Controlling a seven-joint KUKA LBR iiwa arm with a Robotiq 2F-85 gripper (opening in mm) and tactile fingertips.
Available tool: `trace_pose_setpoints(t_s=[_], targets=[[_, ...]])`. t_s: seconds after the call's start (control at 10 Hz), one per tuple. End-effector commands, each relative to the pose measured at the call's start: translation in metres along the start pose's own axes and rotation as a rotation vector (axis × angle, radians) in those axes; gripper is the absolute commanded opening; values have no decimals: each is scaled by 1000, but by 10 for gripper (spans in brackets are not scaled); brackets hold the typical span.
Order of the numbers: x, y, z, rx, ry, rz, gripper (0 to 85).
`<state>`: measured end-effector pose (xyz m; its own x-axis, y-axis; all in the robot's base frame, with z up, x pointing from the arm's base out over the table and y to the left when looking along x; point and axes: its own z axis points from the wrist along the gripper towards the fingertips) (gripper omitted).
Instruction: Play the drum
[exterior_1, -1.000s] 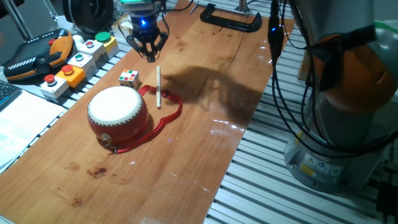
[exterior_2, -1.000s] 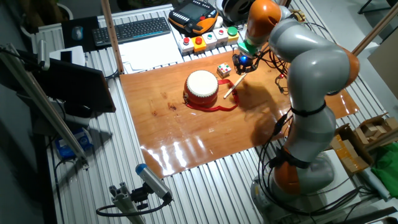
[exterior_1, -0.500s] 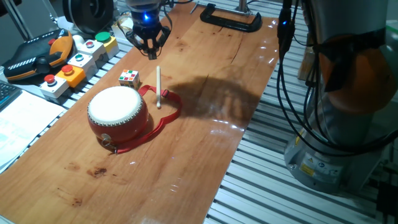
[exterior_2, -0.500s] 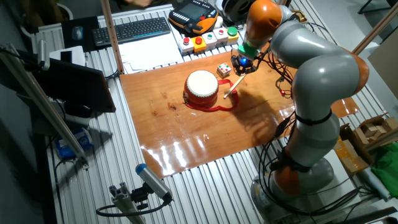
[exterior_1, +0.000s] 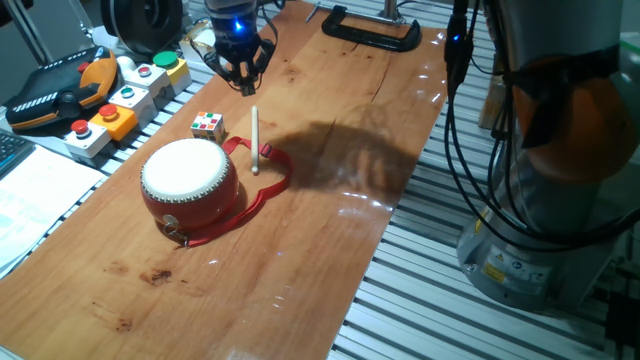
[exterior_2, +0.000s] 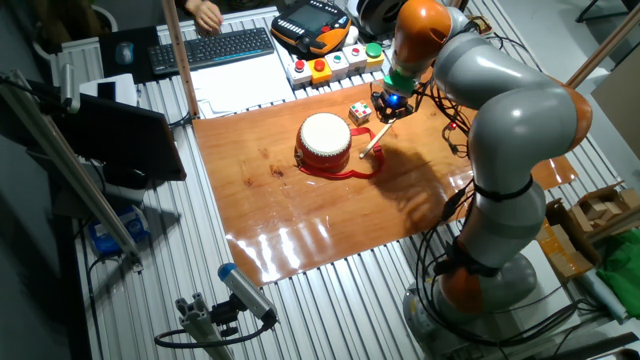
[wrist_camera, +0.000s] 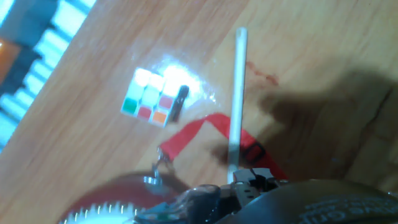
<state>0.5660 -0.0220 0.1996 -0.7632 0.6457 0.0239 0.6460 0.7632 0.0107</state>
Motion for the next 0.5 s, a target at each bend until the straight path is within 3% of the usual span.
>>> trace_pose_setpoints(t_s=[0.0, 0.4], targets=[[0, 0, 0, -2, 1, -5, 7], [-1, 0, 0, -5, 5, -7, 7]])
